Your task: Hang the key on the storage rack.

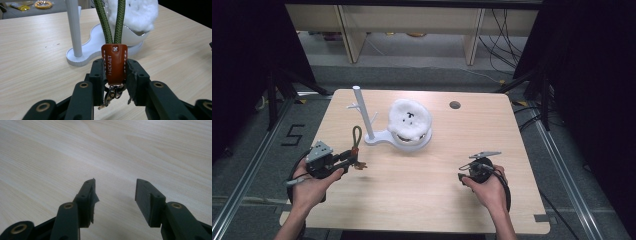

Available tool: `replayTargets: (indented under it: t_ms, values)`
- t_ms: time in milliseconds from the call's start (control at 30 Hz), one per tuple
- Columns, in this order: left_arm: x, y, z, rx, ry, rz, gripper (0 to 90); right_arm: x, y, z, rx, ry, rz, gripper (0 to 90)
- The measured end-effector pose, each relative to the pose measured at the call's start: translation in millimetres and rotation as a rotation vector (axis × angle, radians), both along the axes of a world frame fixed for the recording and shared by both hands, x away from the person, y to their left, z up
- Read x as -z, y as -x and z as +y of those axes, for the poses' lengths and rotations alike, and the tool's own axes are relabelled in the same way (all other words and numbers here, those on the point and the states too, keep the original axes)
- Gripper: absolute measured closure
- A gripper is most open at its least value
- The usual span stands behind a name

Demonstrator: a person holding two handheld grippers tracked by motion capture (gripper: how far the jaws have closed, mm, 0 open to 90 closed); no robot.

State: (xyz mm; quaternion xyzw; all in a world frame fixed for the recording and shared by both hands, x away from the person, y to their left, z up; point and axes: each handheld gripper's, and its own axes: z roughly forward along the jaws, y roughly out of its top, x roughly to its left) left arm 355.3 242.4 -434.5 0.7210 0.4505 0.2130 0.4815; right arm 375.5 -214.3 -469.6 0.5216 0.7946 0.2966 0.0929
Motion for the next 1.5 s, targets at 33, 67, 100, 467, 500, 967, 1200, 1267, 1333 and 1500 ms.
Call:
replayTargets:
  t_ms: [33, 67, 100, 467, 500, 967, 1200, 1267, 1333, 1500]
  values:
    - [-1.0, -1.2, 0.9, 0.0, 0.006, -0.006, 68.4, 0.1, 0.0, 0.0, 0.0, 0.0, 0.0, 51.8]
    - [-2.0, -1.6, 1.5, -0.002, 0.005, -0.007, 68.4, 0.0, 0.1, 0.2, 0.001, 0.0, 0.0, 51.8]
    - [-3.2, -2.3, 2.0, -0.008, 0.009, -0.011, 68.4, 0.0, 0.0, 0.1, 0.001, 0.001, -0.001, 51.7]
    - [-15.6, -10.6, 8.2, -0.022, 0.005, -0.036, 68.4, -0.6, 0.3, 0.1, 0.004, 0.0, -0.005, 51.5]
    - [-16.9, -11.3, 8.7, -0.023, 0.002, -0.037, 68.4, -0.6, 0.3, 0.1, 0.004, 0.0, -0.004, 51.5]
    - [-30.2, -24.3, 11.8, -0.04, -0.001, -0.055, 68.4, -1.0, 0.3, -0.5, 0.0, -0.005, -0.005, 51.4]
    - [-32.7, -28.8, 12.6, -0.049, 0.002, -0.06, 68.4, -1.2, 0.5, -0.5, 0.002, -0.007, -0.006, 51.4]
    - [-33.6, -30.6, 13.1, -0.051, -0.001, -0.057, 68.4, -1.1, 0.4, -0.1, 0.008, -0.005, -0.007, 51.4]
    - [-33.7, -32.4, 13.6, -0.055, -0.001, -0.055, 68.4, -0.7, 0.0, -0.6, 0.009, 0.01, -0.012, 51.4]
    - [-32.9, -36.1, 15.1, -0.062, 0.002, -0.052, 68.4, -0.7, 0.2, -0.3, 0.0, -0.003, -0.007, 51.4]
